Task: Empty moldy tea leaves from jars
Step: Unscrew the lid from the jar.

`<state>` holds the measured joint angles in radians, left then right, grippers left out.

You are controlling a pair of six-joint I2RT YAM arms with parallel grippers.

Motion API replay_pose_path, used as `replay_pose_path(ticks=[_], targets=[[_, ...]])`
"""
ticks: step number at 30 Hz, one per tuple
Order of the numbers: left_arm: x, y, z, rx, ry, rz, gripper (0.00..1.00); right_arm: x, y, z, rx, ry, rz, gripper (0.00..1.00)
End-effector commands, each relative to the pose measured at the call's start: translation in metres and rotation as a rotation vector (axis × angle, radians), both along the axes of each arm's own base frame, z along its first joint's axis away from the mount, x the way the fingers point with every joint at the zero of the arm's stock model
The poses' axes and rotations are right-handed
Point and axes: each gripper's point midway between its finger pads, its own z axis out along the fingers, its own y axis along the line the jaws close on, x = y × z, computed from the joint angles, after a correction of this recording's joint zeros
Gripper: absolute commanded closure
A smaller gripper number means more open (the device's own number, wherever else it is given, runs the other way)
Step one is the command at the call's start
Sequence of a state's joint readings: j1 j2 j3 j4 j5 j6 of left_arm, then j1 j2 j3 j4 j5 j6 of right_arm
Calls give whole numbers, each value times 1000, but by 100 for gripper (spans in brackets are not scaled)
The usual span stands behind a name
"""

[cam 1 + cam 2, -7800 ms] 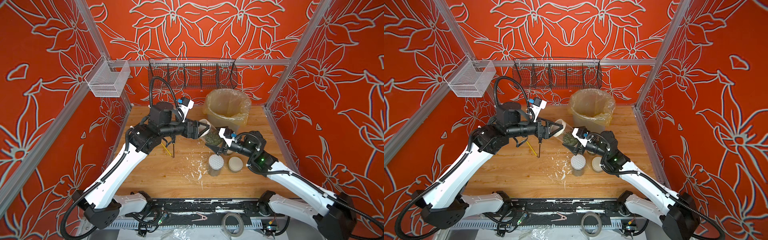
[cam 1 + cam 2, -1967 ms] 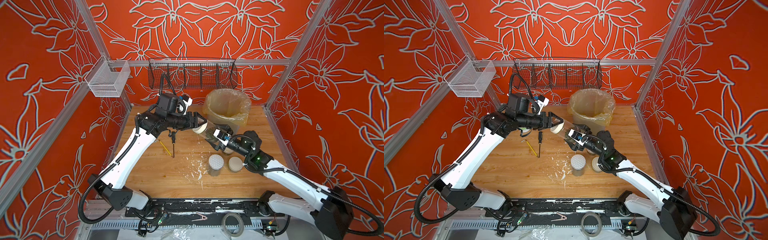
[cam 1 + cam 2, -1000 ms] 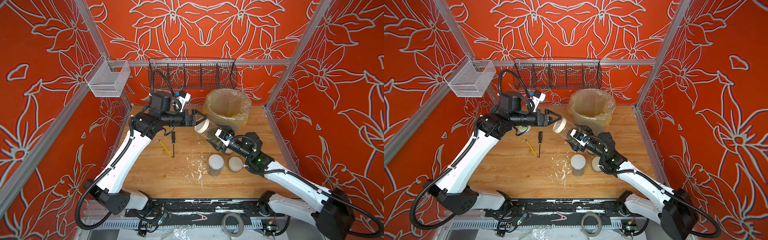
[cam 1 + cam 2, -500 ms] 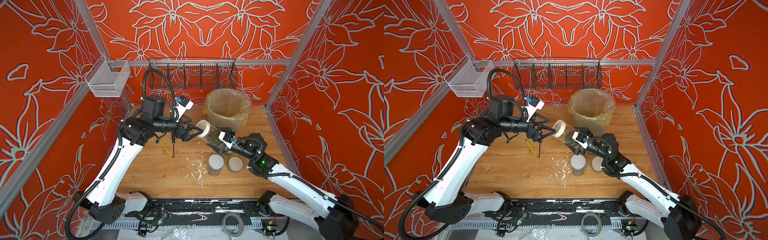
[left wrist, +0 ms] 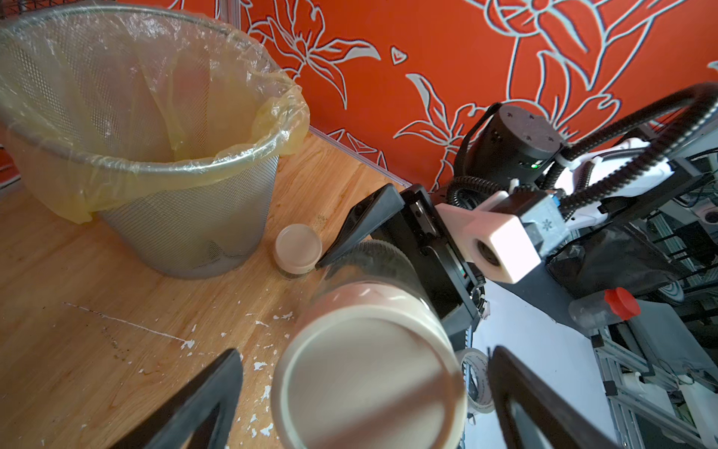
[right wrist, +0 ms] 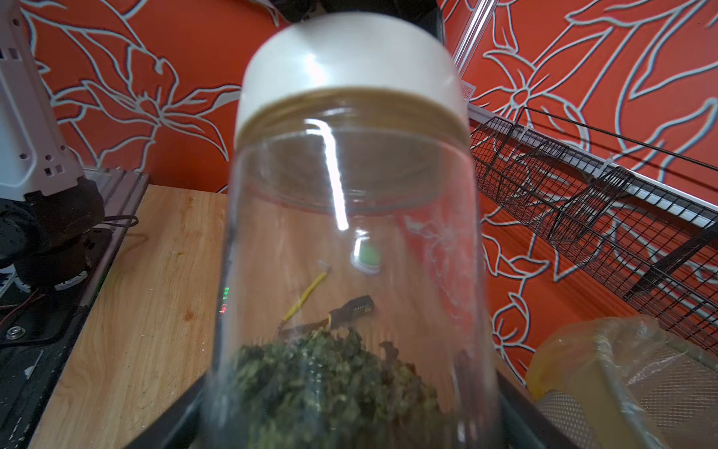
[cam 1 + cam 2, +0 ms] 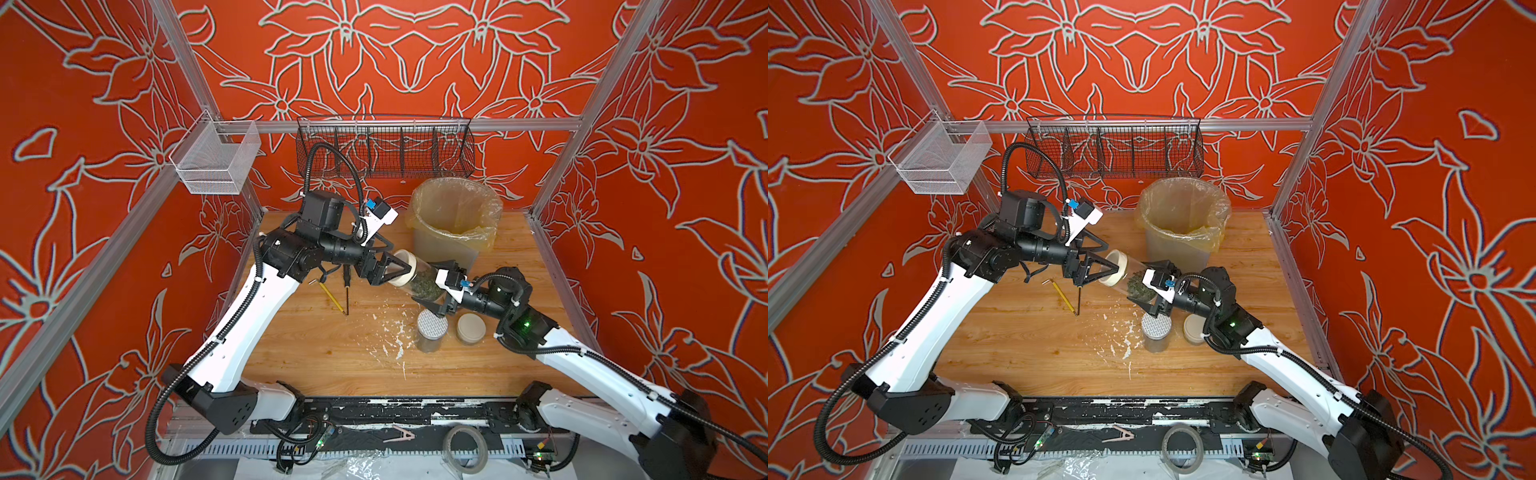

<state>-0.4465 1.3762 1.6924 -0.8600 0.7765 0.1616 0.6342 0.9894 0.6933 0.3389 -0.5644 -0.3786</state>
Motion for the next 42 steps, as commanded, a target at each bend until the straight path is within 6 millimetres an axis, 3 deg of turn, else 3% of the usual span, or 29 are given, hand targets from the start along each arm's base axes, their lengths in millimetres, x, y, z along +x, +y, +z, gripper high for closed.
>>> replay_pose_path(ticks=[1,6,12,17,23,28,32,42], targets=[[1,-2,-12,40,-1,-7,3,-7,0,51,94,-115,29,89],[-1,-6,-21,65,12,-15,0,-3,-1,51,93,-111,8,89],[-3,-5,-22,62,23,-5,18,-1,1,48,88,-101,8,89],[-5,-7,-11,7,60,14,25,8,-2,43,66,-109,-40,90],[19,1,-5,-18,213,238,36,38,-10,28,-26,-208,-195,90],[33,3,-13,-4,410,380,37,59,-16,21,-51,-286,-304,90],[40,5,-15,-10,494,462,38,65,-14,13,-83,-300,-323,90],[65,26,7,-134,531,609,42,71,-18,-8,-171,-323,-372,92]])
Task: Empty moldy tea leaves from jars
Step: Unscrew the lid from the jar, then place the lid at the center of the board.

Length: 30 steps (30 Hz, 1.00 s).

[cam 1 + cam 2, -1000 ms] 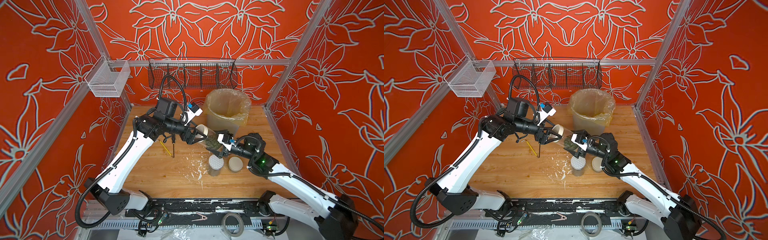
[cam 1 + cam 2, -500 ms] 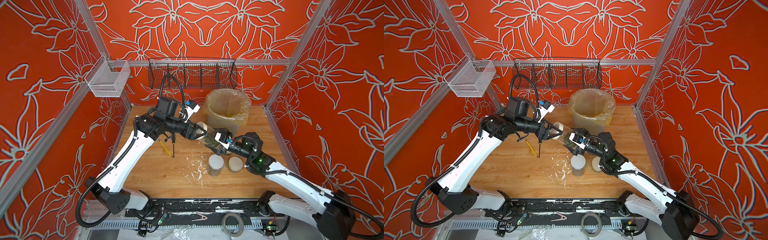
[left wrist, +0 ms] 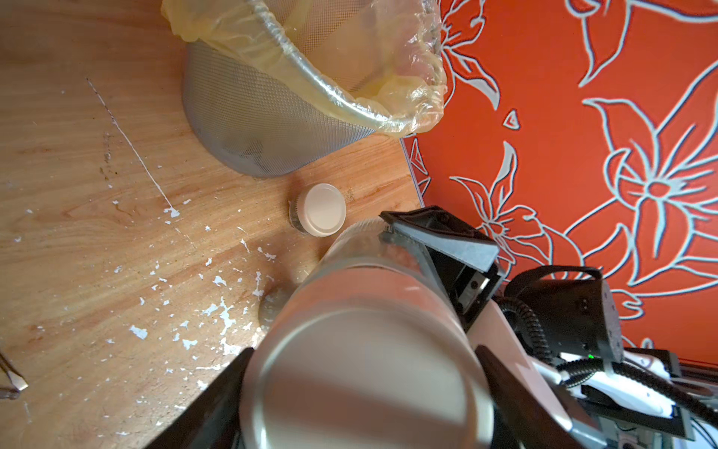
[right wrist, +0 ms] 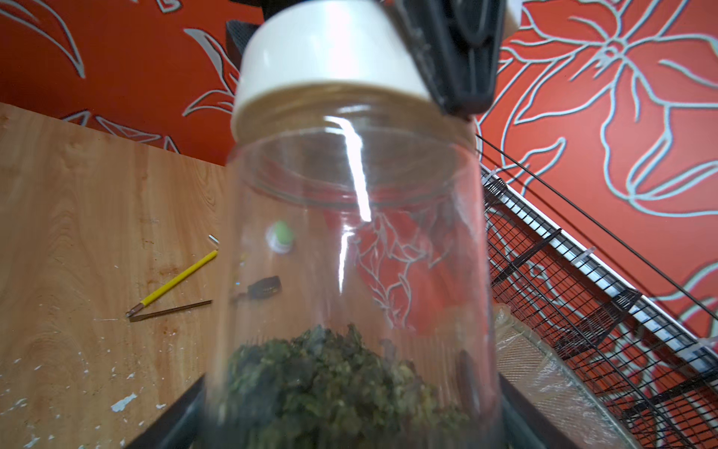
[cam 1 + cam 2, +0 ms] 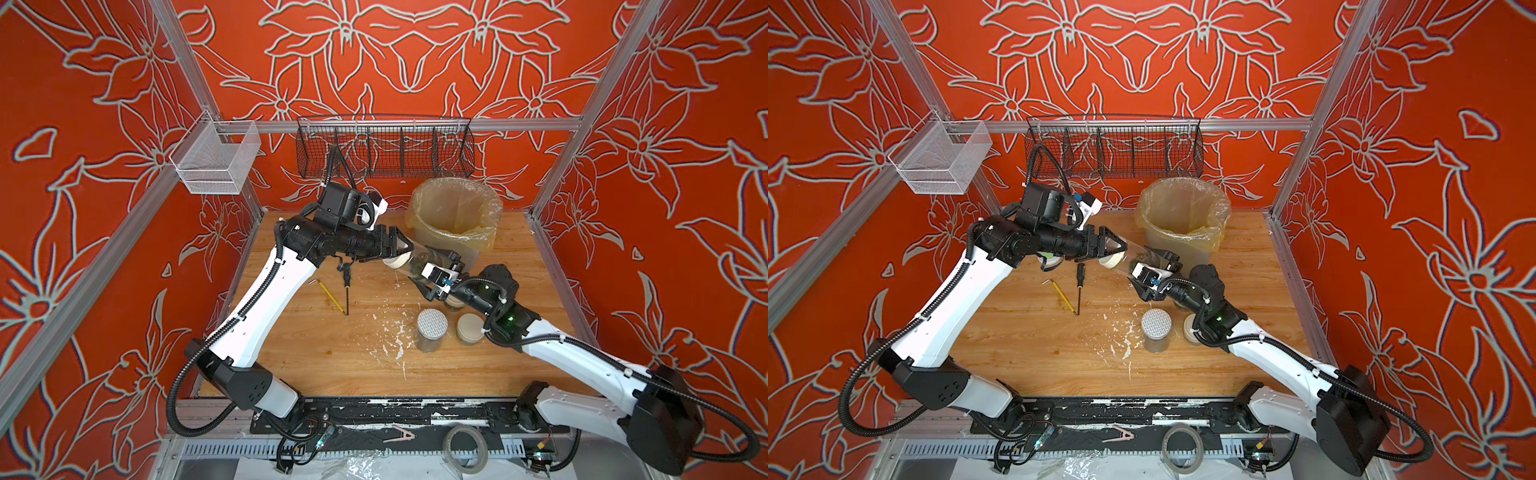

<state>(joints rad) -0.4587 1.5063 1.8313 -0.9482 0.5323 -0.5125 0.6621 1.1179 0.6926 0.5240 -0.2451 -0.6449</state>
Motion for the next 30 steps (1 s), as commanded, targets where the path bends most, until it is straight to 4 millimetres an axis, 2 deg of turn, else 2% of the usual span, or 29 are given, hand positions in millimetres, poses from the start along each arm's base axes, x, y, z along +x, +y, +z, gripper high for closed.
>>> replay_pose_path(ticks=[1,8,10,12,16,18,23,30], targets=[[18,21,30,-64,-39,140,43,12,-11,-6,-54,-49,-91,92],[24,24,32,-147,-14,160,46,12,-12,-11,-57,-39,-101,93],[25,28,30,-120,-35,163,46,9,-13,-5,-19,-36,-92,93],[29,41,20,-39,-69,212,46,3,-16,4,49,-20,-81,93],[45,85,-14,205,-152,376,47,-14,-25,29,211,14,-51,93],[50,96,-35,282,-166,407,48,-22,-32,39,275,35,-42,93],[60,86,-85,327,-143,331,49,-45,-47,54,361,85,-17,93],[75,62,-171,457,-44,242,49,-63,-60,54,386,213,-14,94]])
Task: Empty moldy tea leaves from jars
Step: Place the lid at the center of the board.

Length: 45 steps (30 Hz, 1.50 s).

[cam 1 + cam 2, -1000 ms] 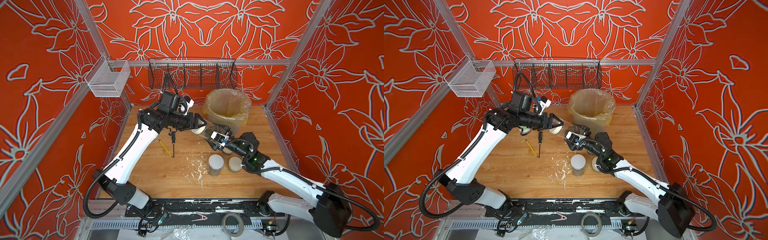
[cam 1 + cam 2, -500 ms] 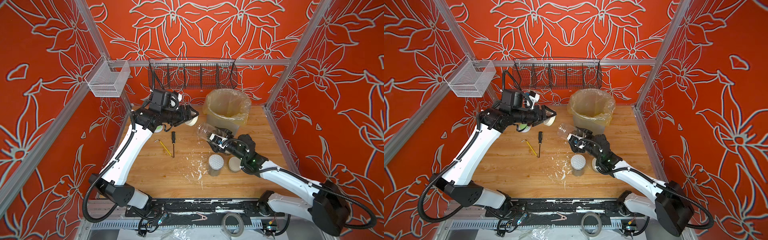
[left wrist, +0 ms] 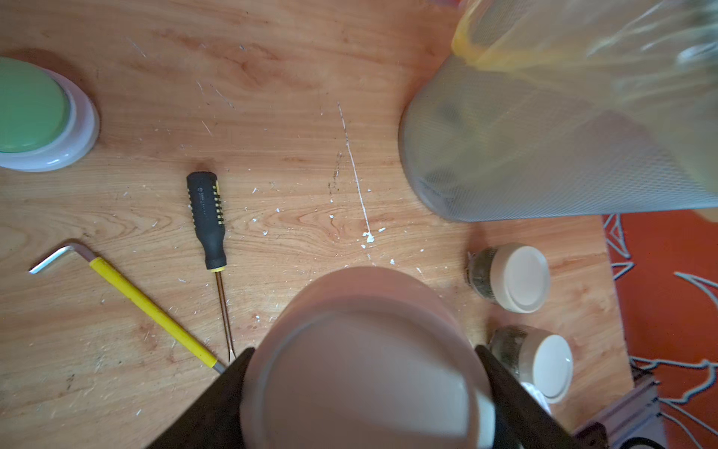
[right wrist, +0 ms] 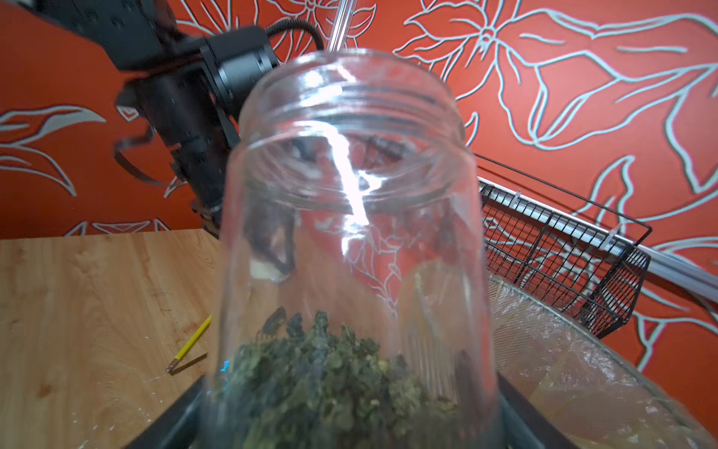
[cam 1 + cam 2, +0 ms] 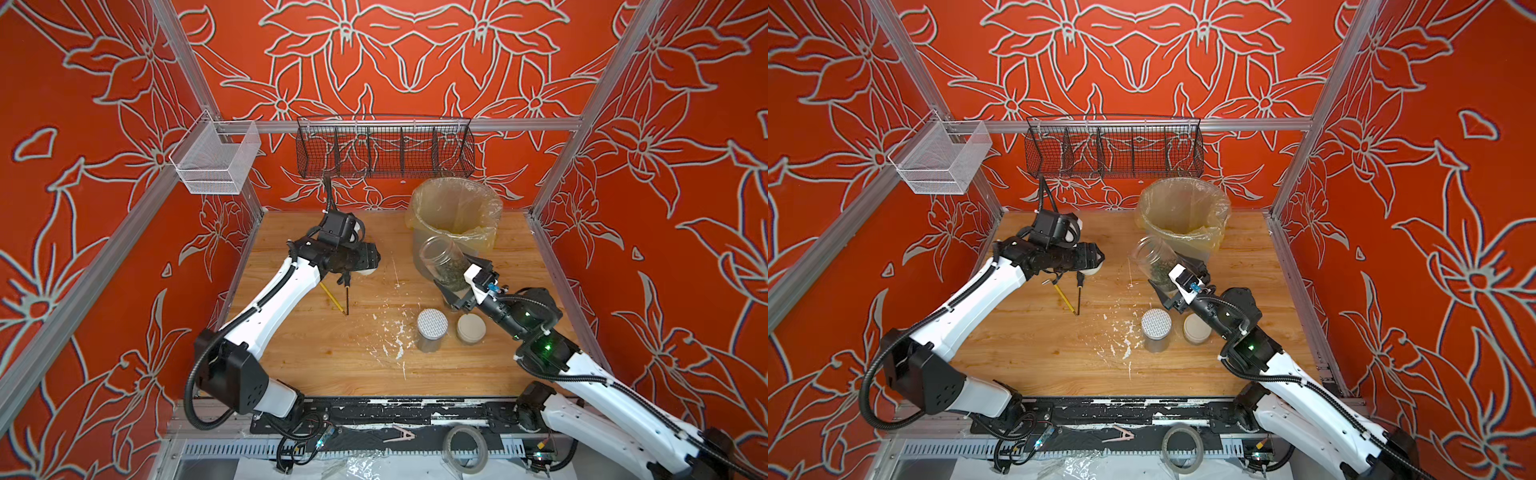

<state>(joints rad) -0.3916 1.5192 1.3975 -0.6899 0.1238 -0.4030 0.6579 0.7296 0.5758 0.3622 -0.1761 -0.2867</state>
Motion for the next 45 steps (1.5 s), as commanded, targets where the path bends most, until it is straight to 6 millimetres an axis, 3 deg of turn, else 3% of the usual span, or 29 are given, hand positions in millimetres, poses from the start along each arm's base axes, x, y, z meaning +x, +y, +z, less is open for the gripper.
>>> replay_pose_path(ticks=[1,12,26,31,37,42,45], targets=[[14,-14,-31,95,4,-44,49,-11,-3,18,69,44,37,94],[34,-46,-132,243,209,-111,49,-15,-2,5,14,94,48,95],[34,-38,-194,347,283,-79,43,-12,-4,-5,-8,99,30,94],[31,-36,-204,366,304,-80,30,-12,-3,-5,-3,98,29,95],[30,-40,-200,347,309,-96,1,-11,-3,-3,9,100,30,95],[30,-42,-183,323,290,-94,1,-10,-3,-2,17,97,25,96],[29,-47,-155,272,255,-93,1,-7,-3,-2,35,109,17,97]])
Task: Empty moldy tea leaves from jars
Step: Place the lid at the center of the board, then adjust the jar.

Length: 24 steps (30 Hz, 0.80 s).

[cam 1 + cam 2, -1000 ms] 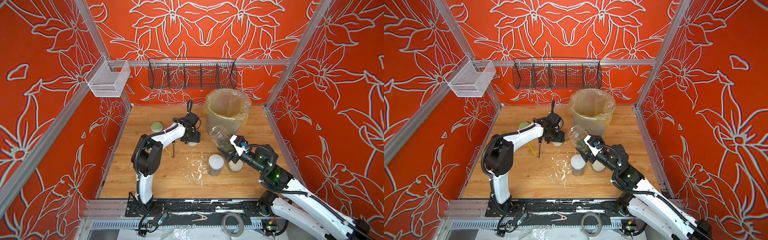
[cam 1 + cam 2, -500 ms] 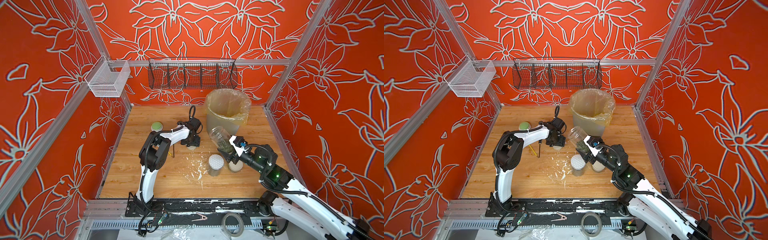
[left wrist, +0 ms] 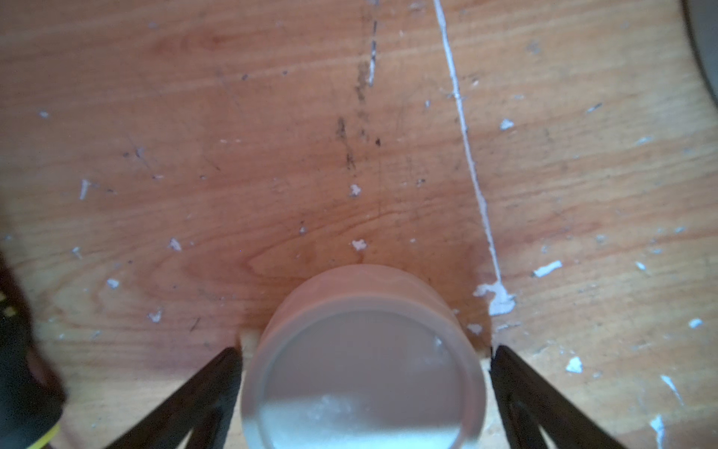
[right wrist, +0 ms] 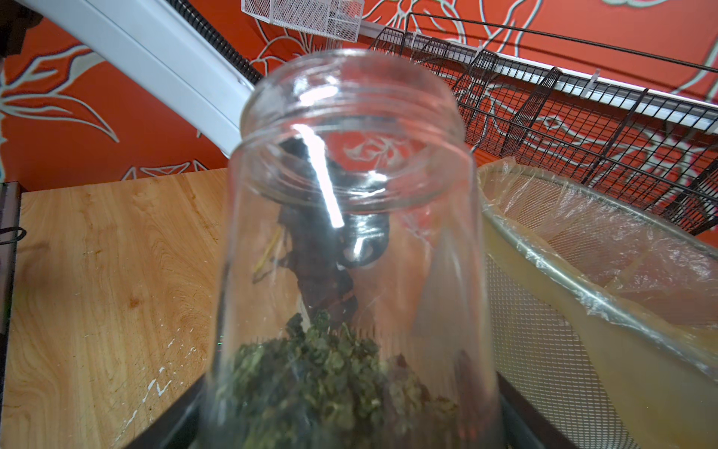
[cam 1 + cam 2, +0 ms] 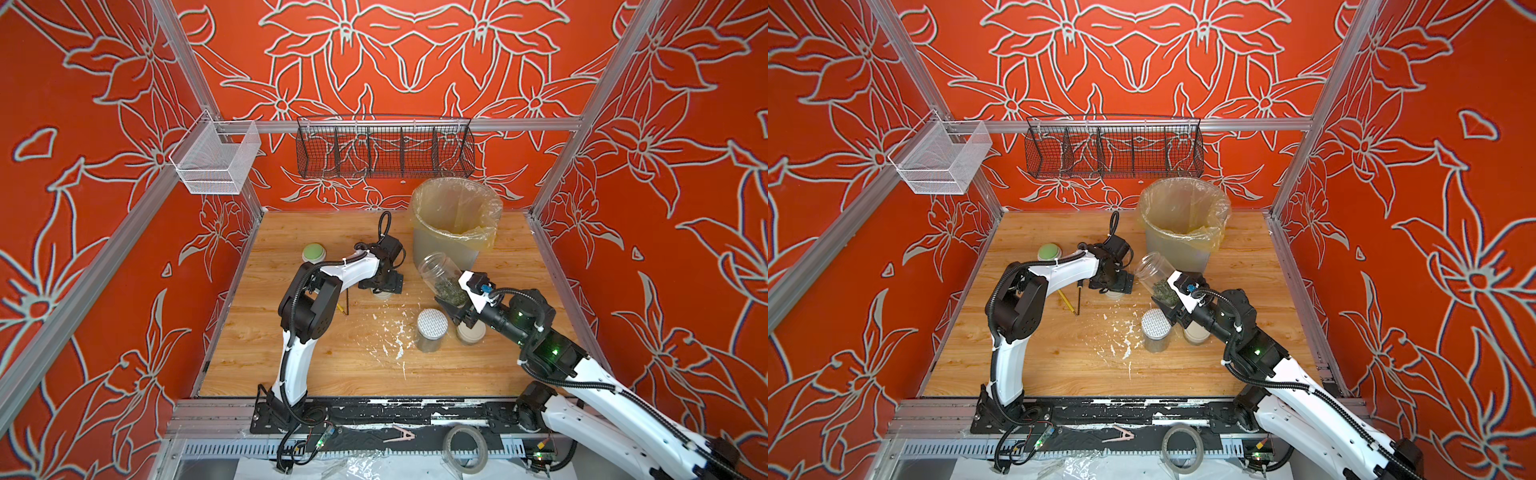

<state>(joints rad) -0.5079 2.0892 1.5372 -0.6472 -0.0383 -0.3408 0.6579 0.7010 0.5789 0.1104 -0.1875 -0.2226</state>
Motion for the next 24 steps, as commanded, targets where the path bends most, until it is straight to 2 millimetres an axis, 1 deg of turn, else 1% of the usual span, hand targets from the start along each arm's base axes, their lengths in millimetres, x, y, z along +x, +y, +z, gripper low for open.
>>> replay_pose_path(ticks=[1,5,9,13,16,18,21,24], targets=[[-7,-5,42,-69,-33,9,1,0,-1,49,129,-104,-8,97],[-8,-8,94,-147,-125,11,0,7,2,44,149,-75,-18,97],[-14,-9,153,-256,-224,10,0,13,7,43,170,-59,-19,97],[-29,-11,216,-410,-336,-12,0,19,11,44,175,-39,-22,97],[-49,-20,265,-570,-436,-87,0,23,13,45,188,-28,-29,97],[-66,-29,297,-694,-501,-161,0,26,14,49,207,-28,-33,97],[-90,-35,332,-838,-567,-240,0,30,16,55,237,-29,-40,97],[-111,-39,355,-941,-593,-303,0,34,18,61,254,-30,-41,97]])
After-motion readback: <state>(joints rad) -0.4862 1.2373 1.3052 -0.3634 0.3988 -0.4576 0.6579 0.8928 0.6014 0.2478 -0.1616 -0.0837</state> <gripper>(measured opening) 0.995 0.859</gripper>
